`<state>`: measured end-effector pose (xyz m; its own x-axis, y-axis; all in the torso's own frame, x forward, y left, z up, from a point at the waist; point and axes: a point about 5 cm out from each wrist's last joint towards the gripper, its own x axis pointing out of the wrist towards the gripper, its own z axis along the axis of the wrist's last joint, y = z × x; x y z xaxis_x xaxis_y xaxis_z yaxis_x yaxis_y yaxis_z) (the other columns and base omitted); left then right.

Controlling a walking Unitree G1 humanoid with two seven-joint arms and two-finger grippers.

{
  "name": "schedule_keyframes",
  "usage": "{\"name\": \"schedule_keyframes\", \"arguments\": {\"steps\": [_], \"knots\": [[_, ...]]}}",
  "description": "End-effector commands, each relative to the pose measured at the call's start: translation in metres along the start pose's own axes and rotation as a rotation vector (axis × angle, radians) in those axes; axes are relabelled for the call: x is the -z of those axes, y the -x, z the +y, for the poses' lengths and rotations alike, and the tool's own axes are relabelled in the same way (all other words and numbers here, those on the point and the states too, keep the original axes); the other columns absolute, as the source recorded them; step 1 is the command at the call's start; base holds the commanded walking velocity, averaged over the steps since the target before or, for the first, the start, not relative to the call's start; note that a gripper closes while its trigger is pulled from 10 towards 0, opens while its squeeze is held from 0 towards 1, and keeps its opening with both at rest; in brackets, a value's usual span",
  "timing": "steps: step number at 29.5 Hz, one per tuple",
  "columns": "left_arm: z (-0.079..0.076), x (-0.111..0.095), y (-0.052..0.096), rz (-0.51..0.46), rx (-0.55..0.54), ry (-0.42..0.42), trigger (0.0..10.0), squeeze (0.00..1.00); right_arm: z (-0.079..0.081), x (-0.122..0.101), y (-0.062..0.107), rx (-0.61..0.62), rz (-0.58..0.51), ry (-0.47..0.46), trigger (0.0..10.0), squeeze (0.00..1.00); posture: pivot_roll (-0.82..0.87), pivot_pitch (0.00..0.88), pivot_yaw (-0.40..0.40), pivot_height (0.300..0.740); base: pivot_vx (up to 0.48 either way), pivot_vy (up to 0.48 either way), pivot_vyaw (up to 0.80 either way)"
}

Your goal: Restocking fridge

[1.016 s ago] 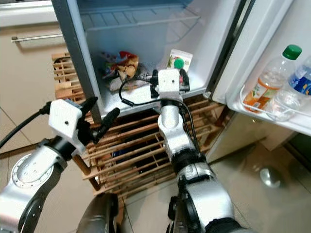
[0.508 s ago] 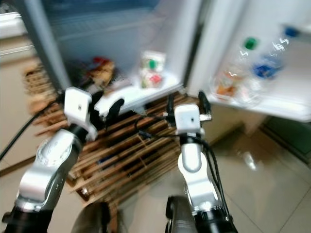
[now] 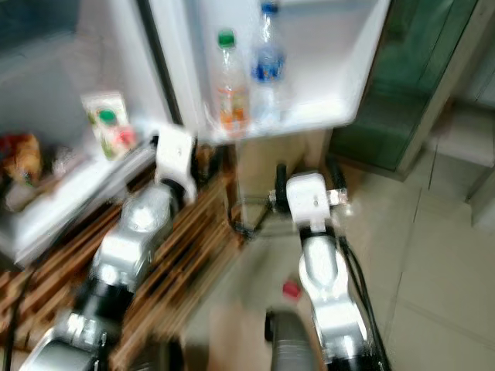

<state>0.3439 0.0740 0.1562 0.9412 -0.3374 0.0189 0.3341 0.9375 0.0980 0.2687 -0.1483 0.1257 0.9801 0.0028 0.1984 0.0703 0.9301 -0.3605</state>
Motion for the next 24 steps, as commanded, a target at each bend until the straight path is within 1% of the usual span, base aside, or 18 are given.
{"name": "schedule_keyframes", "arguments": {"steps": [1,3,5,6,7,8,9,11,14,15,16,17,18,20,21,22,23,24], "knots": [[0.016,-0.002,-0.003,-0.001,-0.079,-0.024,10.0,0.0,0.001,-0.009,0.001,-0.016,-0.025,-0.023,10.0,0.38,-0.26,0.0,0.1,0.638,0.0,0.0,0.0],[0.028,0.0,-0.007,0.019,-0.165,-0.03,10.0,0.0,0.001,-0.005,0.004,-0.024,-0.002,-0.023,10.0,0.38,-0.26,0.0,0.092,0.638,0.0,0.0,0.0],[0.041,0.002,-0.009,0.033,-0.243,-0.058,10.0,0.0,0.001,-0.004,0.005,-0.034,0.007,-0.024,10.0,0.38,-0.27,0.0,0.085,0.638,0.0,0.0,0.0],[0.045,0.002,-0.009,0.036,-0.266,-0.064,10.0,0.0,0.001,-0.005,0.005,-0.037,0.006,-0.025,10.0,0.38,-0.27,0.0,0.085,0.638,0.0,0.0,0.0],[0.055,0.004,-0.009,0.042,-0.302,-0.075,10.0,0.0,0.003,-0.005,0.008,-0.048,0.015,-0.032,10.0,0.39,-0.27,0.0,0.078,0.638,0.0,0.0,0.0],[0.055,0.004,-0.009,0.042,-0.302,-0.075,10.0,0.0,0.003,-0.005,0.008,-0.048,0.015,-0.032,10.0,0.39,-0.27,0.0,0.078,0.638,0.0,0.0,0.0],[0.062,0.002,-0.011,0.039,-0.313,-0.086,10.0,0.0,0.005,-0.006,0.012,-0.058,0.024,-0.042,10.0,0.38,-0.28,0.0,0.078,0.638,0.0,0.0,0.0],[0.064,-0.001,-0.013,0.034,-0.312,-0.089,10.0,0.0,0.006,-0.007,0.014,-0.066,0.027,-0.045,10.0,0.38,-0.28,0.0,0.079,0.638,0.0,0.0,0.0],[0.07,-0.007,-0.024,0.039,-0.317,-0.123,10.0,0.0,0.009,-0.007,0.022,-0.086,0.042,-0.05,10.0,0.38,-0.3,0.0,0.097,0.638,0.0,0.0,0.0],[0.076,-0.008,-0.027,0.049,-0.337,-0.132,10.0,0.0,0.01,-0.008,0.028,-0.097,0.041,-0.048,10.0,0.39,-0.32,0.0,0.108,0.638,0.0,0.0,0.0],[0.076,-0.008,-0.027,0.049,-0.337,-0.132,10.0,0.0,0.01,-0.008,0.028,-0.097,0.041,-0.048,10.0,0.39,-0.32,0.0,0.108,0.638,0.0,0.0,0.0],[0.08,-0.008,-0.027,0.051,-0.35,-0.135,10.0,0.0,0.012,-0.01,0.031,-0.101,0.039,-0.047,10.0,0.38,-0.33,0.0,0.111,0.638,0.0,0.0,0.0],[0.093,-0.009,-0.027,0.065,-0.399,-0.15,10.0,0.0,0.01,-0.013,0.04,-0.097,0.049,-0.064,10.0,0.38,-0.36,0.014,0.13,0.638,0.0,0.0,0.0],[0.098,-0.012,-0.028,0.072,-0.421,-0.159,10.0,0.0,0.006,-0.014,0.045,-0.098,0.058,-0.082,10.0,0.38,-0.36,0.019,0.134,0.638,0.0,0.0,0.0],[0.102,-0.013,-0.028,0.071,-0.432,-0.16,10.0,0.0,0.007,-0.016,0.048,-0.101,0.058,-0.084,10.0,0.38,-0.38,0.039,0.148,0.638,0.0,0.0,0.0],[0.102,-0.013,-0.028,0.071,-0.432,-0.16,10.0,0.0,0.007,-0.016,0.048,-0.101,0.058,-0.084,10.0,0.38,-0.38,0.039,0.148,0.638,0.0,0.0,0.0],[0.107,-0.014,-0.028,0.08,-0.452,-0.153,10.0,0.0,0.006,-0.018,0.055,-0.112,0.064,-0.089,10.0,0.39,-0.4,0.057,0.156,0.638,0.0,0.0,0.0],[0.109,-0.014,-0.028,0.08,-0.465,-0.151,10.0,0.0,0.007,-0.02,0.058,-0.118,0.068,-0.099,10.0,0.39,-0.41,0.066,0.158,0.638,0.0,0.0,0.0]]}}
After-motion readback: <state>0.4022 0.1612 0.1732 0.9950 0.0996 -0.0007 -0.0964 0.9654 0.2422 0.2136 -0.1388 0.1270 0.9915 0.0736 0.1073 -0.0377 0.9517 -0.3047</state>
